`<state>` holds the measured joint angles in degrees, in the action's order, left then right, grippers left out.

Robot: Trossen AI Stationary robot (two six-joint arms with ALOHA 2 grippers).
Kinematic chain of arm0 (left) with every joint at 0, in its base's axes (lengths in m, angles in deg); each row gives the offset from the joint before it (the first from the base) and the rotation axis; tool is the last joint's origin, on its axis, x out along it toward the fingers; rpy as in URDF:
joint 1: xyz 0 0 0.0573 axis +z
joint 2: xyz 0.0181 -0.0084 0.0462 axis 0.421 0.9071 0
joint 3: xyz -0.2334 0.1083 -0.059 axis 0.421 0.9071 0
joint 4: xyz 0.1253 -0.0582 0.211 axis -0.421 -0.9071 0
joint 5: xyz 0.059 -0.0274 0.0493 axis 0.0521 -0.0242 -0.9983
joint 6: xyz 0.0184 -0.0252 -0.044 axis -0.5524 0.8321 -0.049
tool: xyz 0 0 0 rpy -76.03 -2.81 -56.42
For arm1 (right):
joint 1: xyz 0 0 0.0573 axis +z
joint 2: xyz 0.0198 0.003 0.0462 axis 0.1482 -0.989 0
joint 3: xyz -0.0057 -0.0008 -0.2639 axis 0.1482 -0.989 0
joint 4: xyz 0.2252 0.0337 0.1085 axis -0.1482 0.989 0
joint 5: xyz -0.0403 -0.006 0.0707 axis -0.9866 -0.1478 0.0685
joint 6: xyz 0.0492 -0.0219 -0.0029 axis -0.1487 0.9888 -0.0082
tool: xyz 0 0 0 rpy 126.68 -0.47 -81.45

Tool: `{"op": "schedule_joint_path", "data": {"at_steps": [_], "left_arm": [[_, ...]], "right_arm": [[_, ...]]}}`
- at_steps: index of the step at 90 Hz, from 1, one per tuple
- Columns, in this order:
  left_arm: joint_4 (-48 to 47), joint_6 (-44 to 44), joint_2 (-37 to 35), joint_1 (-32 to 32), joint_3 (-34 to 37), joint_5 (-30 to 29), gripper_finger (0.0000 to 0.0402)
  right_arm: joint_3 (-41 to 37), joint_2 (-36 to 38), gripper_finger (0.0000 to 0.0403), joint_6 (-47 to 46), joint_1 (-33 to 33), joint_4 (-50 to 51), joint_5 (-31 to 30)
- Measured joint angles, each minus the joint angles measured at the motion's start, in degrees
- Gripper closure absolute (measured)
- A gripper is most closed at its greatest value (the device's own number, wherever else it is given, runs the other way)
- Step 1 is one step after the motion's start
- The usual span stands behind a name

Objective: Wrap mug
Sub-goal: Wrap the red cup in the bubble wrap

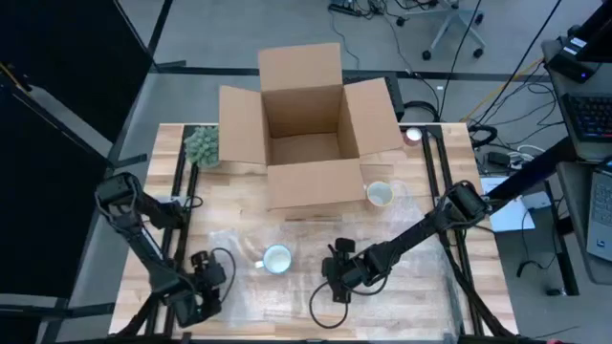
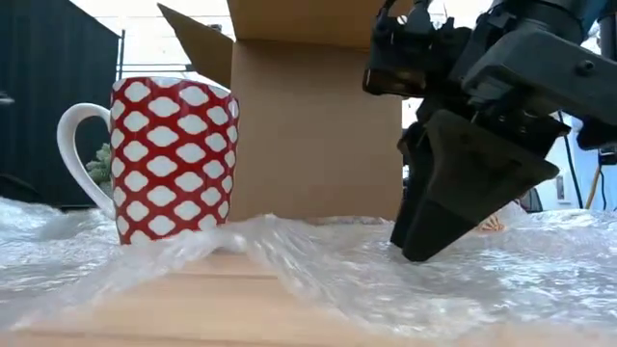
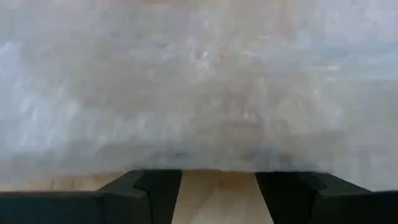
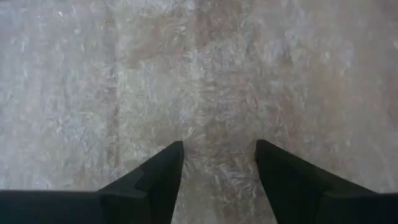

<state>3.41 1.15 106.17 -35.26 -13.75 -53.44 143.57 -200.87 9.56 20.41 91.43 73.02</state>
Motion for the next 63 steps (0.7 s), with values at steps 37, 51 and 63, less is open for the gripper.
{"op": "schedule_joint_path", "data": {"at_steps": [37,51,63], "left_arm": [[-5.2,-8.3,-7.4,4.3,-7.3,-26.7,0.0219],[0.0,-19.9,-7.5,9.2,-7.3,-26.3,0.0219],[2.9,-26.4,-7.1,13.1,-7.3,-23.8,0.0219]], "right_arm": [[0.0,0.0,0.0216,0.2,0.0,-0.2,0.1],[0.0,0.0,0.0216,0.2,0.0,-0.2,0.1],[0.0,0.0,0.0216,0.2,0.0,-0.1,0.1]]}}
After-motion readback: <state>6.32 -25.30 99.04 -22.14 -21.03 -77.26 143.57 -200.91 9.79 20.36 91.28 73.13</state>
